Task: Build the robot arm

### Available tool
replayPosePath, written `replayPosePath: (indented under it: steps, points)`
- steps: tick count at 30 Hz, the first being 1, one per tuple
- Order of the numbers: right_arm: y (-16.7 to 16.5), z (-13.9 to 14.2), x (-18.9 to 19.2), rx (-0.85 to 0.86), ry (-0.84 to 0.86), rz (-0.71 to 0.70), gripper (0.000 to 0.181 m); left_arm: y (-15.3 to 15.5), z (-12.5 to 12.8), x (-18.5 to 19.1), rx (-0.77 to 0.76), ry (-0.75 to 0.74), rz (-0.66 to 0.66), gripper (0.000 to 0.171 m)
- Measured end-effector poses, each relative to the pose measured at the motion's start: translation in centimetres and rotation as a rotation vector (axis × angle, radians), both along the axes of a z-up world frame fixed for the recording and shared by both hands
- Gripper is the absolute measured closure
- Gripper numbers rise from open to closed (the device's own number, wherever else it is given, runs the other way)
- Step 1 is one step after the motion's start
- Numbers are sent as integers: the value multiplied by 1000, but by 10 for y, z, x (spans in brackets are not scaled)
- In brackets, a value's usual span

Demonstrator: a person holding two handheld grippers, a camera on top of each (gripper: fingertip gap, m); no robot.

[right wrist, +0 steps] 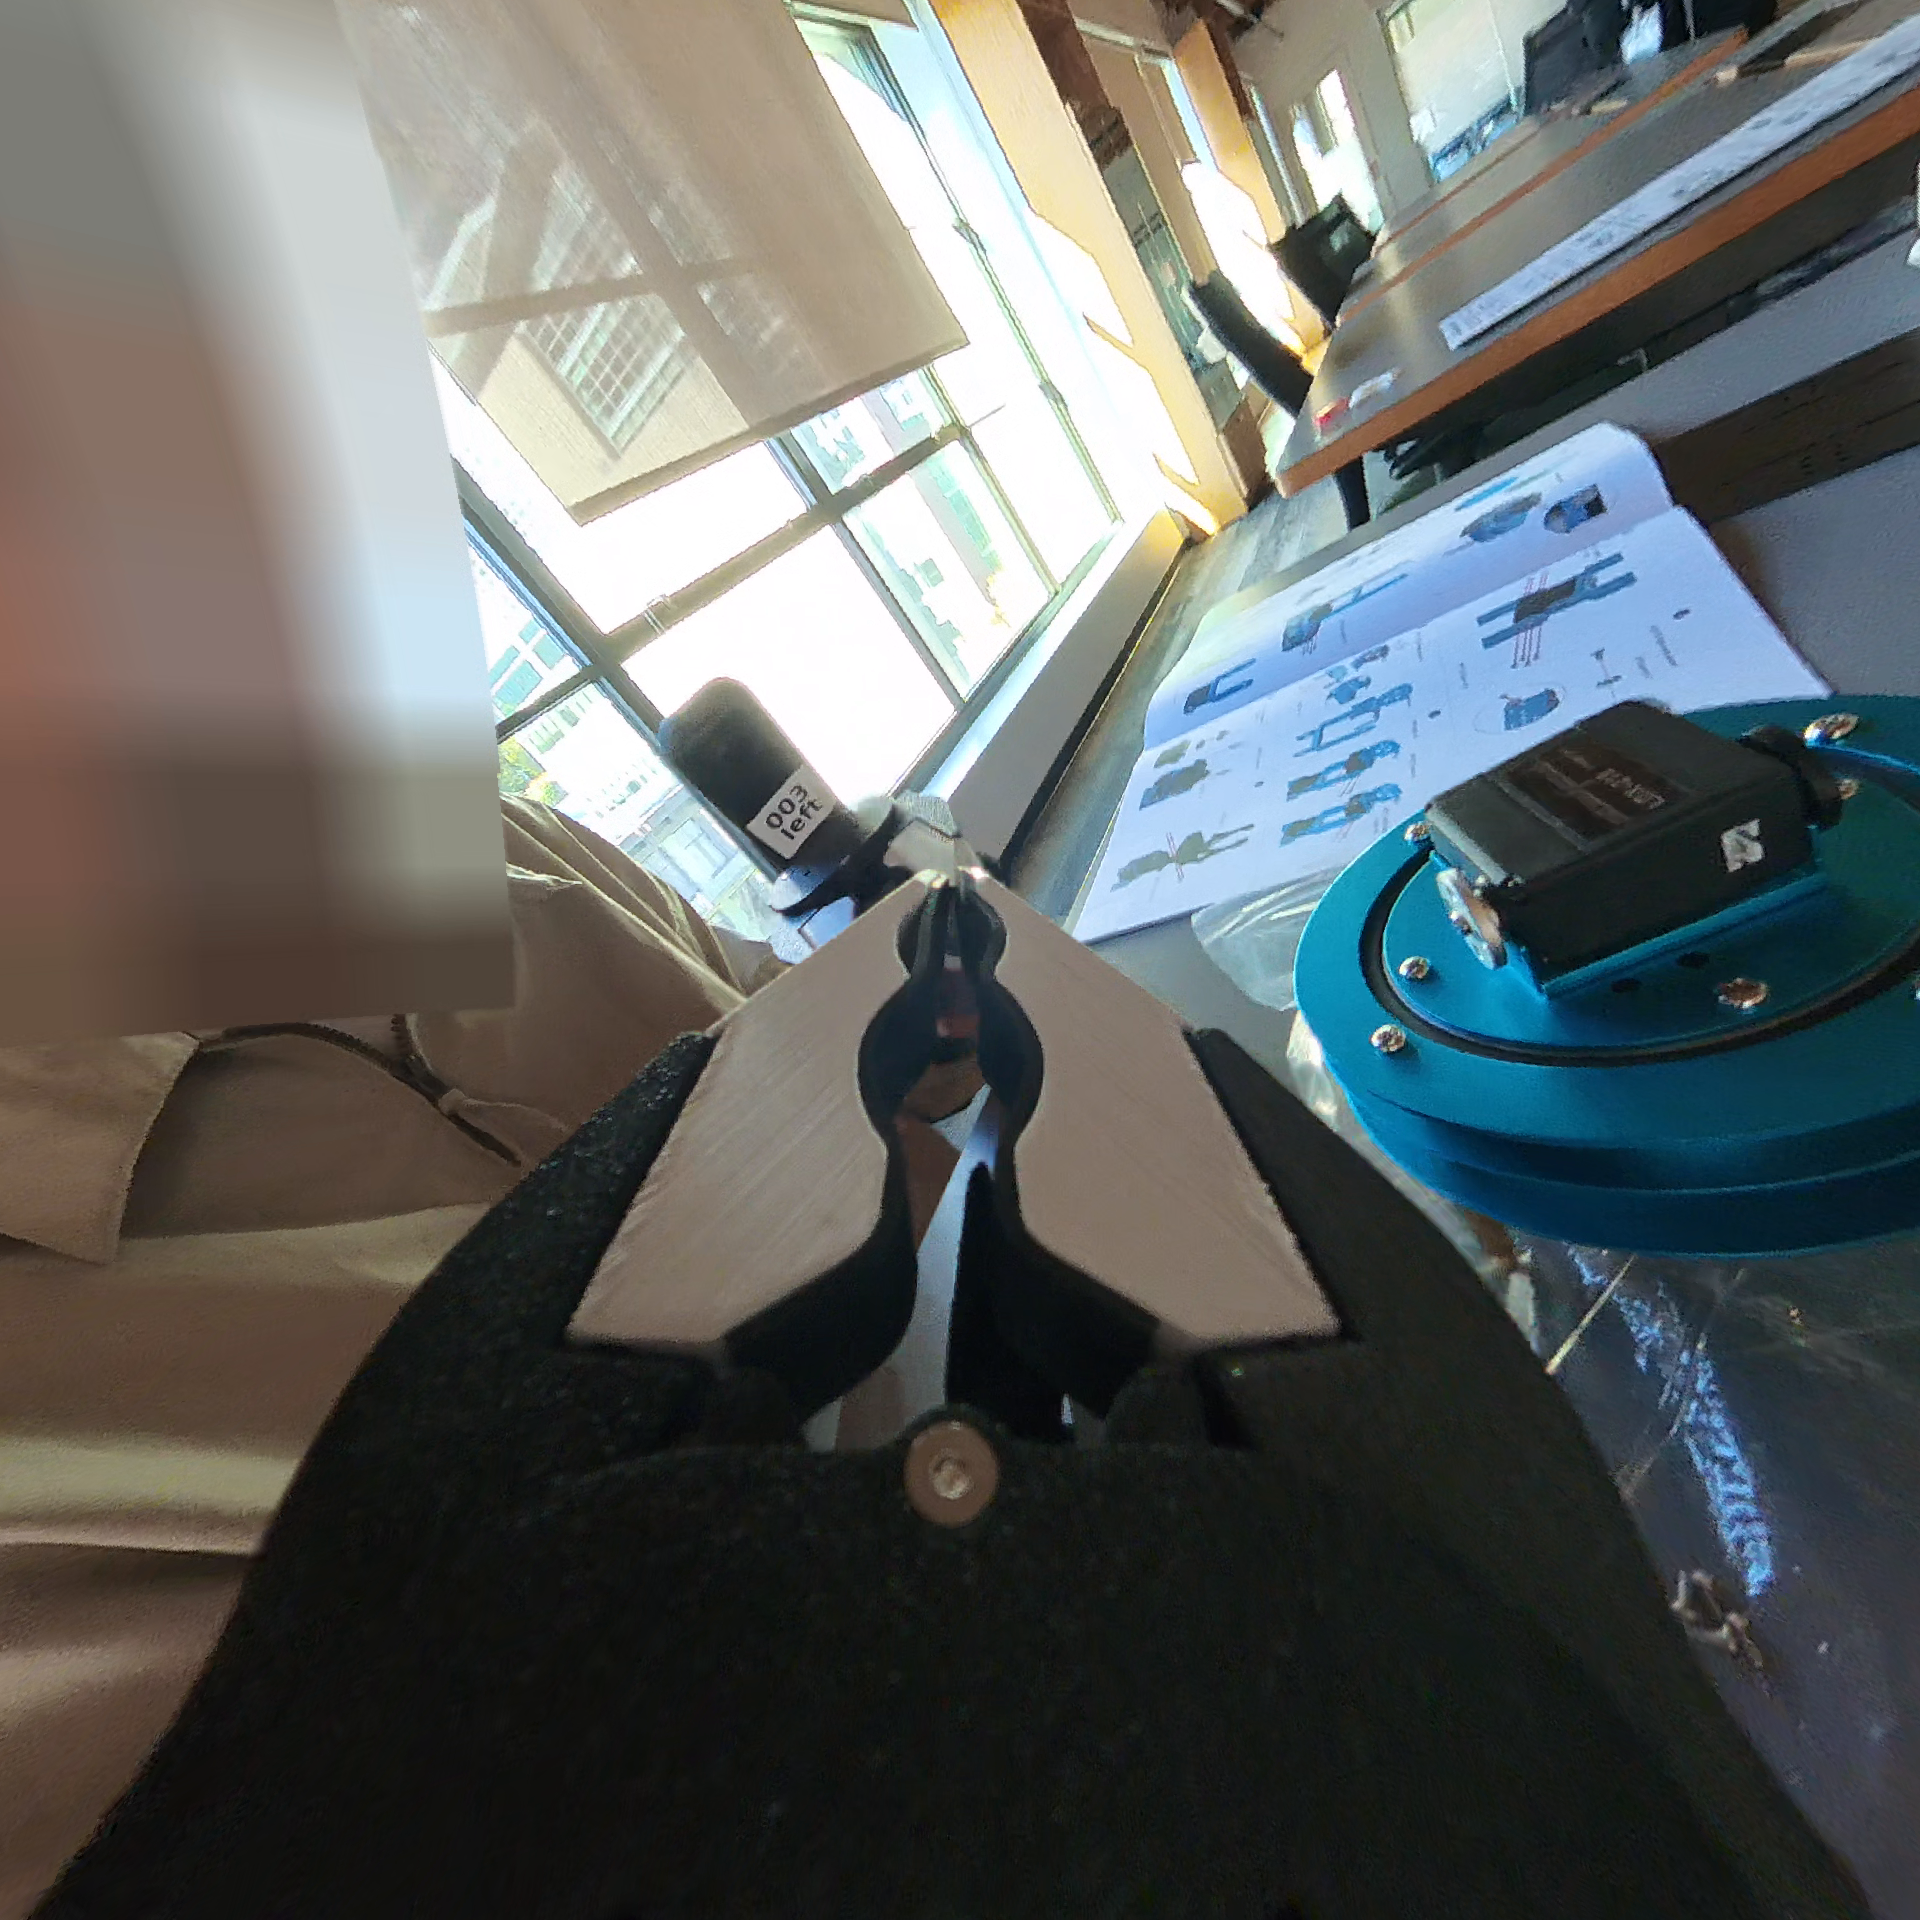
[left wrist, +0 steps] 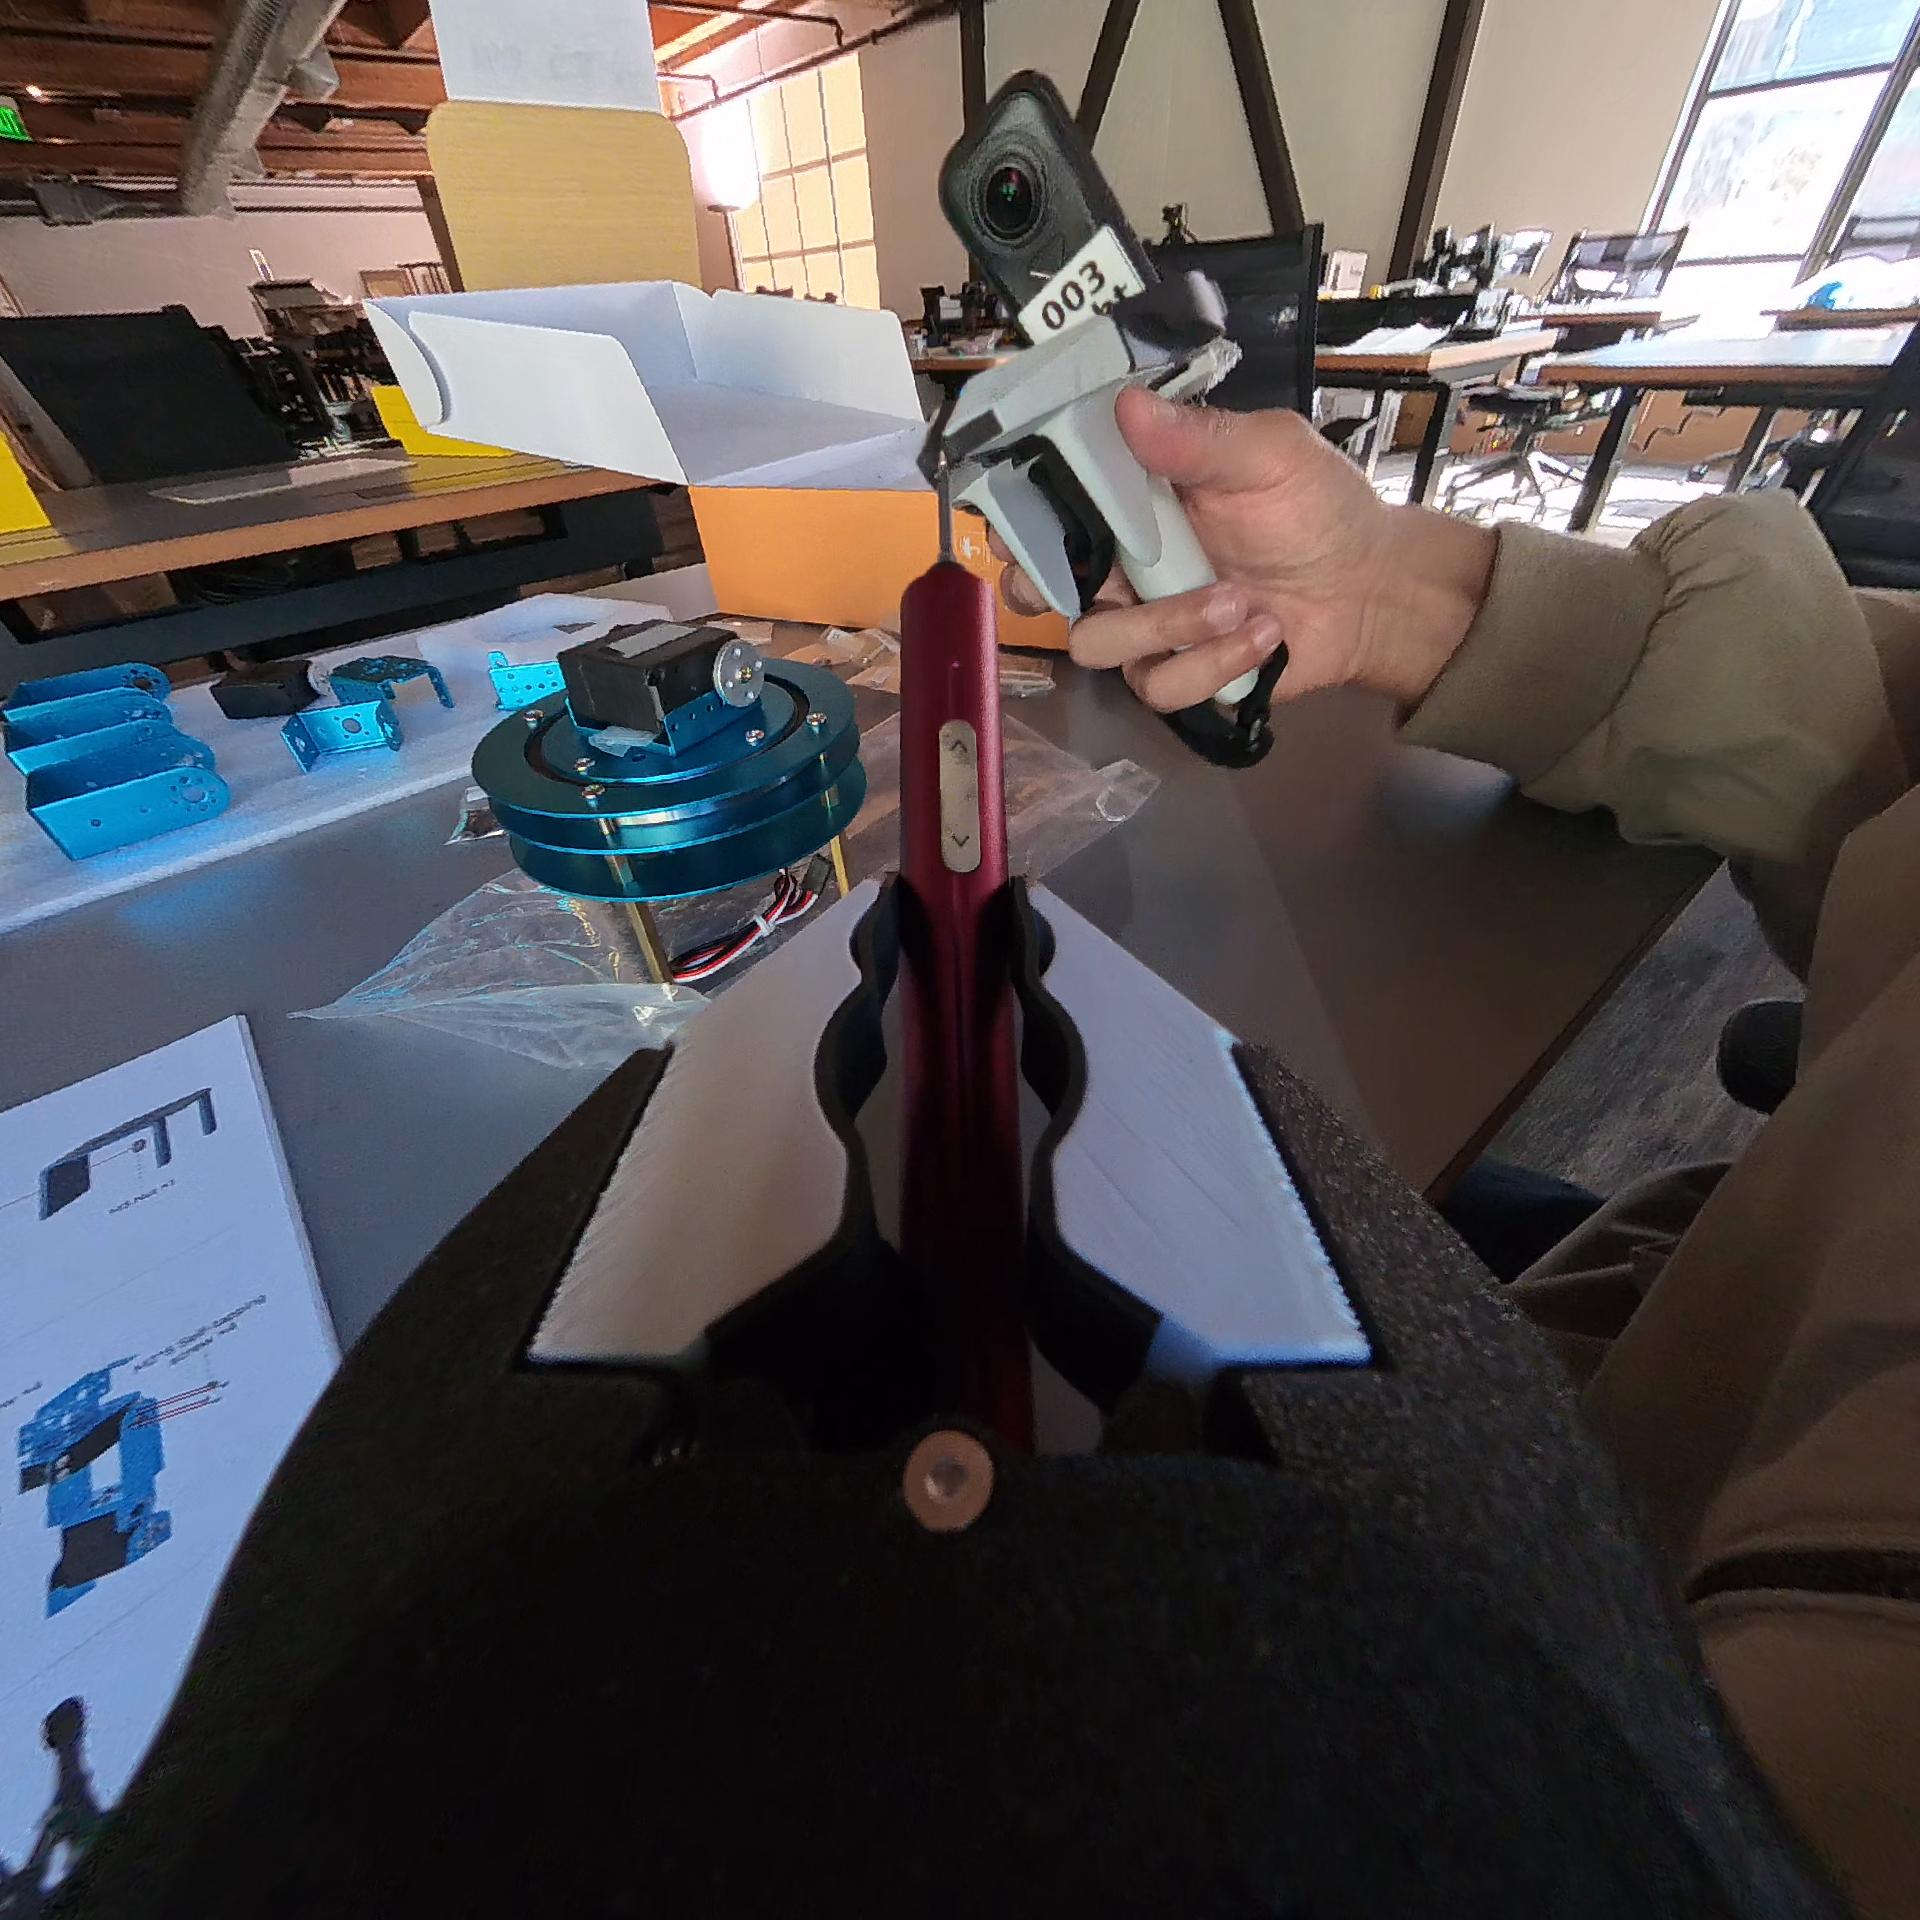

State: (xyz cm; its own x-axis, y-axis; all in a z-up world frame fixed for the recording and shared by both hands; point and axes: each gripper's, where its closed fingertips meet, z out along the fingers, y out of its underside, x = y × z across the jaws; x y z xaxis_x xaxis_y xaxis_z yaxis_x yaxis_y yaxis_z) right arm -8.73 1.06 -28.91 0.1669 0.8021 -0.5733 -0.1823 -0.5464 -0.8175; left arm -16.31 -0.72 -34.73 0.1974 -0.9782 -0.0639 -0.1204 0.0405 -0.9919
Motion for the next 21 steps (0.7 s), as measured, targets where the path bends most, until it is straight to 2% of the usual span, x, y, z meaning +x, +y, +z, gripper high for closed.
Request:
replayPosePath:
  steps: [6,21]
  points:
    - [-2,-4,1,-29,-12,11,181,-2,1,-2,66,56,31,153]
    - [2,3,5,-32,35,-7,171,-1,2,-2,18,19,18,152]
